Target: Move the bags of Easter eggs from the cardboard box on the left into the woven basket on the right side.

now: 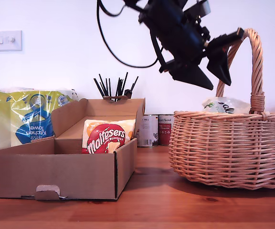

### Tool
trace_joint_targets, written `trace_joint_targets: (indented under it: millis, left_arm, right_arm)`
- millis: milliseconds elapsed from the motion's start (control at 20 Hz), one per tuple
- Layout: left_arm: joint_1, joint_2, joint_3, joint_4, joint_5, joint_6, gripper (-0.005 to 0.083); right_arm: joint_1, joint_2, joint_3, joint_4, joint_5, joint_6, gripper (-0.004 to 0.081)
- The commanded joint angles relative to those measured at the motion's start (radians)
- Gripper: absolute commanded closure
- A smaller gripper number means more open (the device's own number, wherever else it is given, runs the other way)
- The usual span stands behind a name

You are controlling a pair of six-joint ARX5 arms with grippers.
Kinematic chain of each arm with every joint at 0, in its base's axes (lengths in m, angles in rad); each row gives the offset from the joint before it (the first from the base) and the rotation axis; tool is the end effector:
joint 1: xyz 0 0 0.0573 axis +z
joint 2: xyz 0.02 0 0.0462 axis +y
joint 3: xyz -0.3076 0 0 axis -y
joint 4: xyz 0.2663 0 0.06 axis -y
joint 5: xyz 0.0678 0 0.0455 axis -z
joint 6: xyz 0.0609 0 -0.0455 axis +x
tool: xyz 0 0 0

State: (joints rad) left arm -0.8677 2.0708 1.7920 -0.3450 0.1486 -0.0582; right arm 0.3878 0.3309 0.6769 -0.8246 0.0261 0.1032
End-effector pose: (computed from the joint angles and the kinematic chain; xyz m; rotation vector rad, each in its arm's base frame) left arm 0.3448 -0.4208 0.2831 0.1774 0.6368 -0.9629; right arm 0.0686 0.0263 0.2909 0.0013 0.4884 0.3298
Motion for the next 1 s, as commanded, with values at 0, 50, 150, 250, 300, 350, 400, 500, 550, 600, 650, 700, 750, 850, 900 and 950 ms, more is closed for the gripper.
trace_joint_targets:
  millis: [0,50,150,250,300,350,400,500,550,600,650,700,750,850,900,950]
  left_arm:
    - [0.016,0.019,-0.021,-0.080,0.061,0.036,0.0480]
    - [0.029,0.010,-0.021,-0.129,0.082,0.041,0.0538]
    - [0.058,-0.005,-0.021,-0.212,0.099,0.069,0.0664]
    - [0.093,-0.027,-0.021,-0.260,0.129,0.093,0.0721]
    - [0.110,-0.041,-0.021,-0.285,0.138,0.103,0.0741]
    - [0.129,-0.058,-0.022,-0.307,0.149,0.117,0.0757]
    - [0.148,-0.077,-0.028,-0.317,0.166,0.126,0.0763]
    - [0.188,-0.115,-0.053,-0.310,0.188,0.148,0.0793]
    - [0.212,-0.132,-0.069,-0.304,0.190,0.163,0.0793]
    - [0.238,-0.154,-0.097,-0.289,0.201,0.186,0.0793]
    - [0.266,-0.177,-0.134,-0.264,0.217,0.216,0.0793]
    - [0.296,-0.201,-0.177,-0.238,0.234,0.248,0.0793]
    - [0.331,-0.224,-0.220,-0.215,0.248,0.267,0.0793]
    - [0.410,-0.259,-0.298,-0.182,0.293,0.306,0.0793]
    - [0.454,-0.273,-0.327,-0.166,0.326,0.327,0.0793]
    - [0.492,-0.277,-0.341,-0.164,0.373,0.364,0.0793]
  right_arm:
    - [0.003,-0.002,-0.008,0.005,-0.001,-0.006,0.0783]
    - [0.003,-0.002,-0.008,0.005,-0.001,-0.006,0.0783]
    - [0.003,-0.002,-0.008,0.005,-0.001,-0.006,0.0783]
    - [0.003,-0.002,-0.008,0.006,-0.001,-0.005,0.0783]
    - [0.003,-0.002,-0.008,0.005,0.000,-0.005,0.0783]
    - [0.003,-0.002,-0.008,0.005,-0.001,-0.005,0.0783]
    - [0.003,-0.002,-0.008,0.006,0.000,-0.005,0.0783]
    - [0.003,-0.002,-0.008,0.006,0.000,-0.005,0.0783]
    - [0.003,-0.002,-0.008,0.006,0.000,-0.005,0.0783]
    - [0.003,-0.002,-0.008,0.008,0.000,-0.005,0.0783]
    - [0.003,-0.002,-0.008,0.010,0.000,-0.005,0.0783]
    - [0.003,-0.002,-0.008,0.012,0.000,-0.005,0.0783]
    - [0.003,-0.002,-0.008,0.013,0.000,-0.005,0.0783]
    - [0.003,-0.002,-0.008,0.013,0.000,-0.005,0.0783]
    - [0.003,-0.002,-0.008,0.013,0.000,-0.005,0.0783]
    - [0.003,-0.002,-0.008,0.013,0.000,-0.005,0.0783]
